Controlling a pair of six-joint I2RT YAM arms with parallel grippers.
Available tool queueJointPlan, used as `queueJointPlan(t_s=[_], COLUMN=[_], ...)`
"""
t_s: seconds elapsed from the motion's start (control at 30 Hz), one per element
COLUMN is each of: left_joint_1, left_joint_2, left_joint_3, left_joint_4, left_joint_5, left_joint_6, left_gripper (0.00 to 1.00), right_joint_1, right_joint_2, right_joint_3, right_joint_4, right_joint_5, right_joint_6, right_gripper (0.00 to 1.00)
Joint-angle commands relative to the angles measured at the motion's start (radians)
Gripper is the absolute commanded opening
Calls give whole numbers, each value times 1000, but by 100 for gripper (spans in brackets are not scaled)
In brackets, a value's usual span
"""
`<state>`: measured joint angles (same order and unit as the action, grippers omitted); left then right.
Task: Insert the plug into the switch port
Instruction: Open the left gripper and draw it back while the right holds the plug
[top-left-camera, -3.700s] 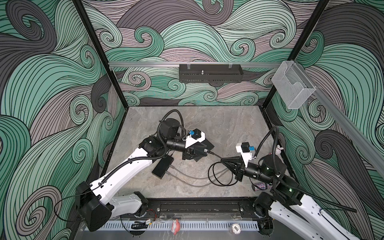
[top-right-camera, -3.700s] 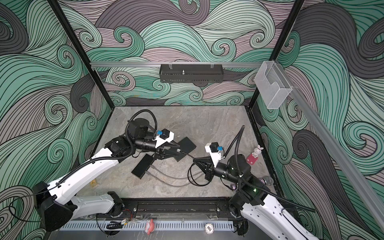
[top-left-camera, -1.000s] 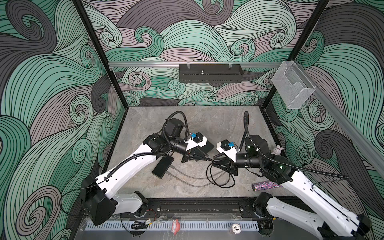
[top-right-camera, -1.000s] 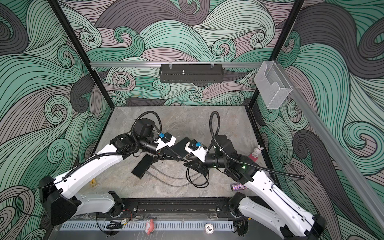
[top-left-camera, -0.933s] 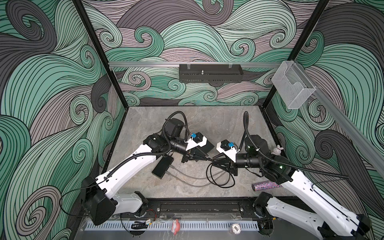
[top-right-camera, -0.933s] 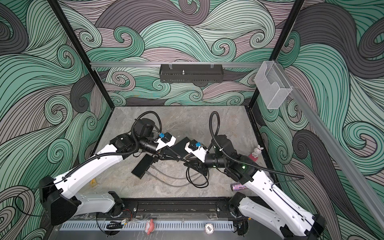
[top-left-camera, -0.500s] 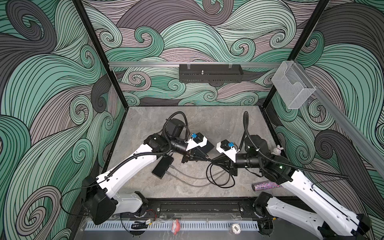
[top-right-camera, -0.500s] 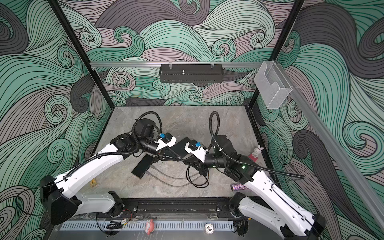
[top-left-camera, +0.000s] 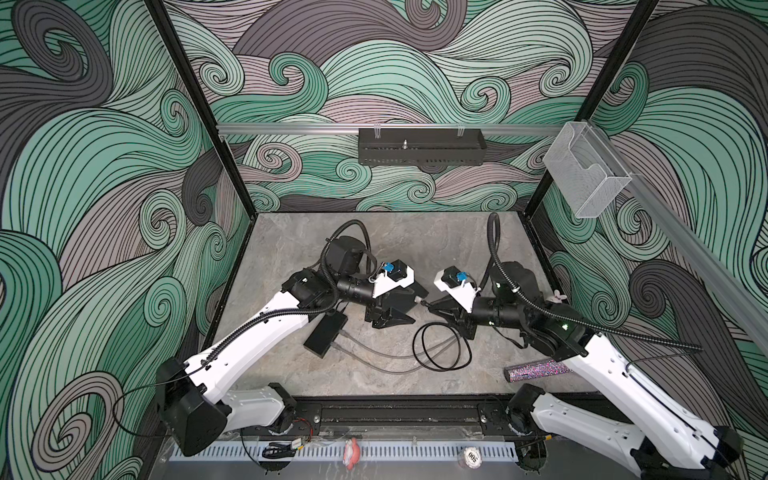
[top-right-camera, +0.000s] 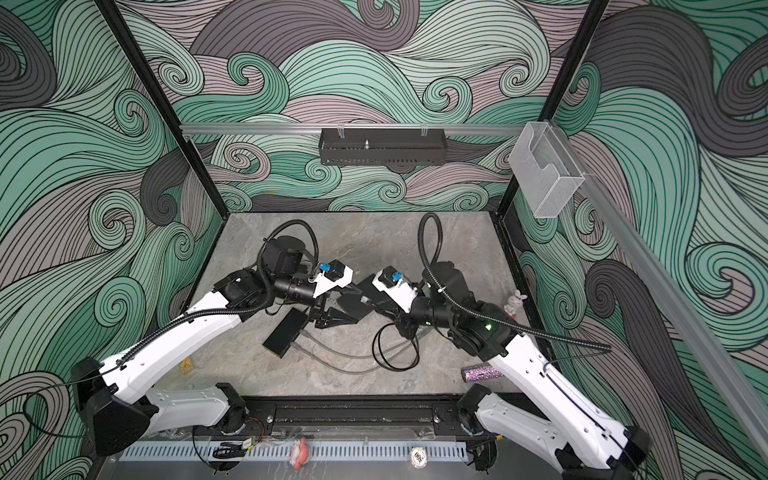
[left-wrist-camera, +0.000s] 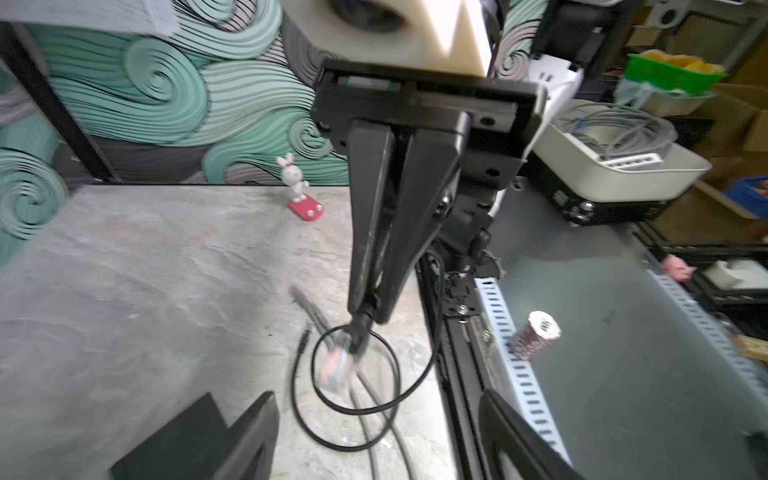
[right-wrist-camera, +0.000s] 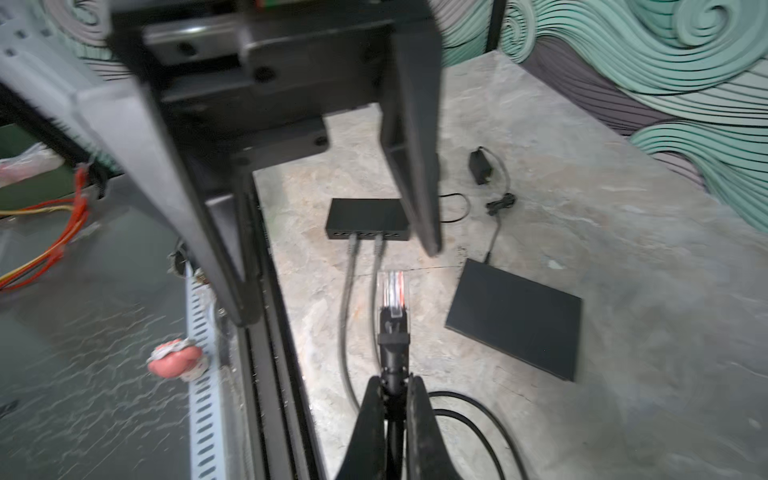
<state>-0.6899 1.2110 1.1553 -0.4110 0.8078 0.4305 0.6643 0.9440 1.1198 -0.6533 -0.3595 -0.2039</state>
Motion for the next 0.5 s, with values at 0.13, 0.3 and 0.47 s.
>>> queueJointPlan(t_s=[0.13,0.3,0.47], left_joint_1=[0,0,1], left_joint_2=[-119,-99,-60], left_joint_3=[-75,-77,-53], left_joint_4=[166,182,163], left_joint_5=[-268,-349,-417], left_joint_6=[-66,-104,-134], left_gripper=[80,76,76], right_joint_1=[-123,-128,-135], right_joint_2=[146,241,270], right_joint_3=[400,518,390], right_joint_4=[-89,-21,27], right_joint_5=[352,525,584], right_joint_6=[-171,-388,-411], right_gripper=[0,0,0])
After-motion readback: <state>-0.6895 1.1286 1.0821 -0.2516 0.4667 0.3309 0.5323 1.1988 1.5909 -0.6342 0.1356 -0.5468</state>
